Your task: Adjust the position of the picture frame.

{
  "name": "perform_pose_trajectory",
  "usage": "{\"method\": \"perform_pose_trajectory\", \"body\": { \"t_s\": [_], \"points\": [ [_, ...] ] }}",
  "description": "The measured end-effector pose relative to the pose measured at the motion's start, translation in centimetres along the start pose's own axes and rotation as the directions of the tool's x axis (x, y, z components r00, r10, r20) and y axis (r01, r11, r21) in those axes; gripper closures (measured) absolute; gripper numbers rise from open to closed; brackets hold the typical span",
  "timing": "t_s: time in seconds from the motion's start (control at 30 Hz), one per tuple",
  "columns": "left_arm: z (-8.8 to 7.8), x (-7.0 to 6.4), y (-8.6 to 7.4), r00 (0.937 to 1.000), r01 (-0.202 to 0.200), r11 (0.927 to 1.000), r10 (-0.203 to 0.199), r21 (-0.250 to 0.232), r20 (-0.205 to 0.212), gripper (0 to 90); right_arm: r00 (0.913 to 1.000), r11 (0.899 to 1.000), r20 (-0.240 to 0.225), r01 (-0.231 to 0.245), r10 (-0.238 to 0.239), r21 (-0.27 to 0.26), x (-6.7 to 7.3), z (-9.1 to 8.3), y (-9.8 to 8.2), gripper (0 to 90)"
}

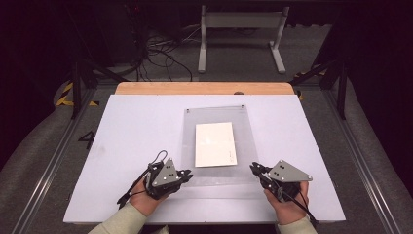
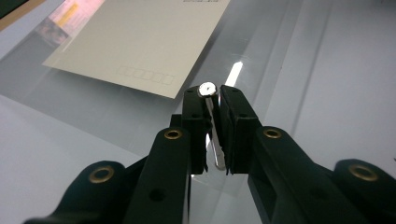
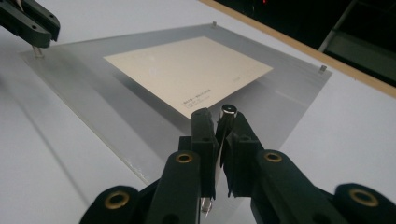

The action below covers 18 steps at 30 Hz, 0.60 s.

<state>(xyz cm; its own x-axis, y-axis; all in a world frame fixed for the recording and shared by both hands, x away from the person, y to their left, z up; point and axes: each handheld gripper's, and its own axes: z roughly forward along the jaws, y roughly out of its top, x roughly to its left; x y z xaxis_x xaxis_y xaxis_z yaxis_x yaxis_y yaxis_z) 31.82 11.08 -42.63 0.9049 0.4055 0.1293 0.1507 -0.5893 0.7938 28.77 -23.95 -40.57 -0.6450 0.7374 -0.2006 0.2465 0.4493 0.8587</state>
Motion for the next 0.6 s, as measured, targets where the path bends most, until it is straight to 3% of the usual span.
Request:
{"method": "perform_pose_trajectory", "body": {
  "t_s": [0.1, 0.2, 0.33, 0.47, 0.53, 0.6],
  "points": [
    [0.1, -0.2, 0.0, 1.0000, -0.007, 0.9999, 0.007, 0.009, -0.003, 81.8, 0.9996, 1.000, -0.013, -0.025, 0.025, 0.011, -0.5, 0.1, -0.4, 83.7],
    [-0.1, 0.2, -0.2, 0.9998, 0.005, 0.9999, -0.004, 0.010, -0.021, 81.8, 0.9988, 0.999, -0.039, -0.027, 0.028, 0.019, -0.4, 0.4, -0.6, 83.4],
    [0.3, 0.8, -0.3, 0.9985, 0.033, 0.9993, -0.032, 0.019, -0.044, 82.2, 0.9986, 0.999, -0.038, -0.037, 0.038, 0.029, -0.7, 1.7, -0.6, 83.4],
    [0.9, 1.8, -0.4, 0.9949, 0.084, 0.9961, -0.082, 0.028, -0.059, 83.0, 0.9979, 0.998, -0.037, -0.052, 0.053, 0.042, -1.2, 3.1, -0.8, 83.5],
    [1.4, 2.4, -0.7, 0.9917, 0.121, 0.9921, -0.119, 0.035, -0.049, 83.9, 0.9978, 0.997, -0.034, -0.056, 0.058, 0.051, -1.4, 3.7, -0.9, 83.6],
    [2.3, 2.7, -1.0, 0.9907, 0.132, 0.9892, -0.129, 0.065, -0.042, 84.5, 0.9967, 0.995, -0.038, -0.069, 0.072, 0.071, -1.7, 4.5, -1.4, 83.8]
  ]
}}
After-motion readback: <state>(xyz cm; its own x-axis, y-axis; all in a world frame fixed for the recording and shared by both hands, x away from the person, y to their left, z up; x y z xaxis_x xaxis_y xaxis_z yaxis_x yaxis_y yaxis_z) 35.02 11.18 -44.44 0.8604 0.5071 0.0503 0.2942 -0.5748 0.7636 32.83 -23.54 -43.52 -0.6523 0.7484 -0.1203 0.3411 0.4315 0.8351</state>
